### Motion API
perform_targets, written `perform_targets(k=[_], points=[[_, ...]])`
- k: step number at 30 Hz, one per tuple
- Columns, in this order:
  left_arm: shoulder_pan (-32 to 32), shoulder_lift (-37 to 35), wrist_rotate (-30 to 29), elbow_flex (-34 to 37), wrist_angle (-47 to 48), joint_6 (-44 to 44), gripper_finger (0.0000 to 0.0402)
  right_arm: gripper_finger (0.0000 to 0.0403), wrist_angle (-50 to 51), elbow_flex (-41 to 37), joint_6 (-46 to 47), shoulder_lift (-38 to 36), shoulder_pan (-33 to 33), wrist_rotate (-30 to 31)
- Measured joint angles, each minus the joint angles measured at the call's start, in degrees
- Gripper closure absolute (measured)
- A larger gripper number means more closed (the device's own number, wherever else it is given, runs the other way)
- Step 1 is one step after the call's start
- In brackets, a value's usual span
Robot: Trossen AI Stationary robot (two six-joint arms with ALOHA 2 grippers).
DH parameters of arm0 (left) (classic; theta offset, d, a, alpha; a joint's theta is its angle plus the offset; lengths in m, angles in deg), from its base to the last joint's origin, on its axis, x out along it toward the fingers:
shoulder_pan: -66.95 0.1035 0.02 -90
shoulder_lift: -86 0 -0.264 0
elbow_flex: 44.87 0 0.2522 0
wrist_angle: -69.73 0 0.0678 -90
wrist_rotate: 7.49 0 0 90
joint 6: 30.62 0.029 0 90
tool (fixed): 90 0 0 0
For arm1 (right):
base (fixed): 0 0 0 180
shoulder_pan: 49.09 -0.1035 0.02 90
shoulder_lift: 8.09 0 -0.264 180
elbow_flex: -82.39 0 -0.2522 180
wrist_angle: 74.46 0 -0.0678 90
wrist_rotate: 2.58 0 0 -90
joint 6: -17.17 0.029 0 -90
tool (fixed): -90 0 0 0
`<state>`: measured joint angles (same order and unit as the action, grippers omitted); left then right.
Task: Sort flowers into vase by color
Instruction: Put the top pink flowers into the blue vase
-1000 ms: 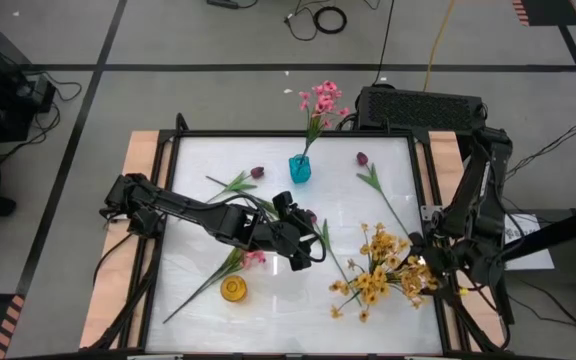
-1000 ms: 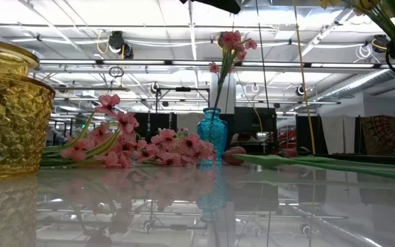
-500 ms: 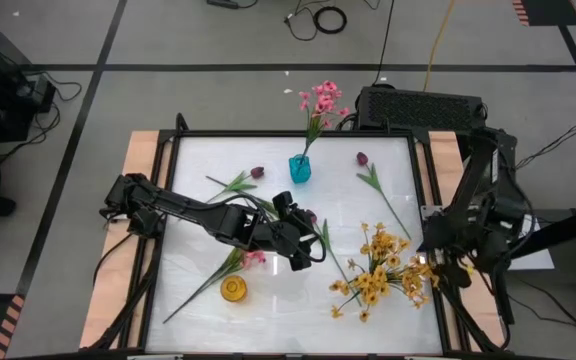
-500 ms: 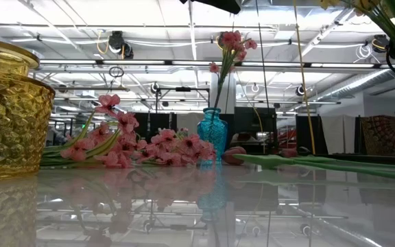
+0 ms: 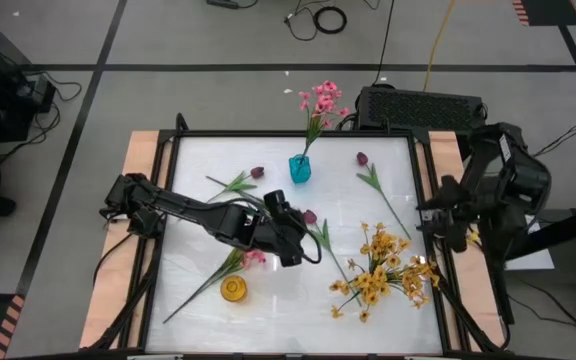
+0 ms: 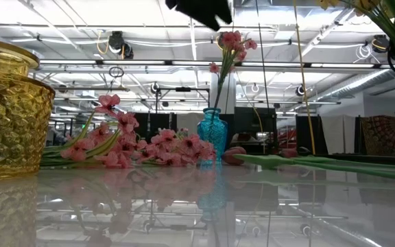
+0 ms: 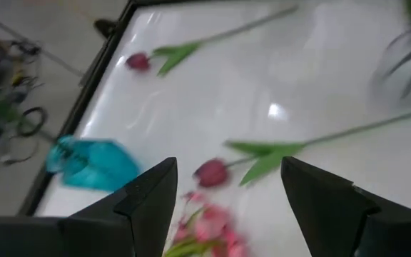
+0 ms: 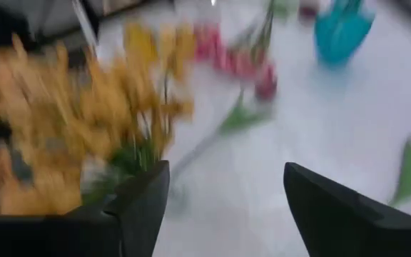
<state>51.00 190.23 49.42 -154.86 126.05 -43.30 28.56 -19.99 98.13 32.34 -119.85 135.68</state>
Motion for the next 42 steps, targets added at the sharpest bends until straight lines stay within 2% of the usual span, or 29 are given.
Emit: perform_targets(k=[4, 11, 17, 21, 25, 32, 34, 39, 42], points=[[1.5, 0.0, -0.4, 0.0, 5.9, 0.2, 0.0143, 0.0150, 0.7, 2.5, -3.2, 0.1, 2.2, 7.7], [7.4, 0.0, 2.7, 0.0, 12.7, 4.4, 0.0144, 0.0168, 0.7, 7.8, -12.0, 0.2, 7.4, 13.0], [14.8, 0.0, 13.1, 0.0, 14.5, 12.5, 0.0144, 0.0178, -2.0, 9.4, -21.3, 0.3, 11.0, 21.1], [19.7, 0.0, 18.7, 0.1, 15.5, 14.9, 0.0144, 0.0183, -3.9, 9.4, -28.9, 0.8, 13.3, 26.4], [23.3, 0.0, 22.8, 4.1, 13.8, 17.8, 0.0144, 0.0186, -4.1, 9.3, -33.4, 1.8, 15.4, 26.5], [26.2, 0.0, 23.2, 15.1, 7.5, 19.3, 0.0144, 0.0186, -8.1, 8.6, -33.8, 3.9, 17.8, 26.6], [26.2, 0.0, 23.2, 16.9, 5.3, 19.1, 0.0144, 0.0186, -13.9, 7.3, -35.2, 4.6, 18.7, 26.6], [26.1, 0.0, 23.2, 18.4, 3.0, 19.6, 0.0144, 0.0186, -30.8, 4.2, -50.6, 8.1, 23.4, 26.0], [26.2, 0.0, 23.7, 18.7, 3.4, 20.2, 0.0144, 0.0186, -40.2, 4.0, -60.7, 10.1, 28.7, 21.7]])
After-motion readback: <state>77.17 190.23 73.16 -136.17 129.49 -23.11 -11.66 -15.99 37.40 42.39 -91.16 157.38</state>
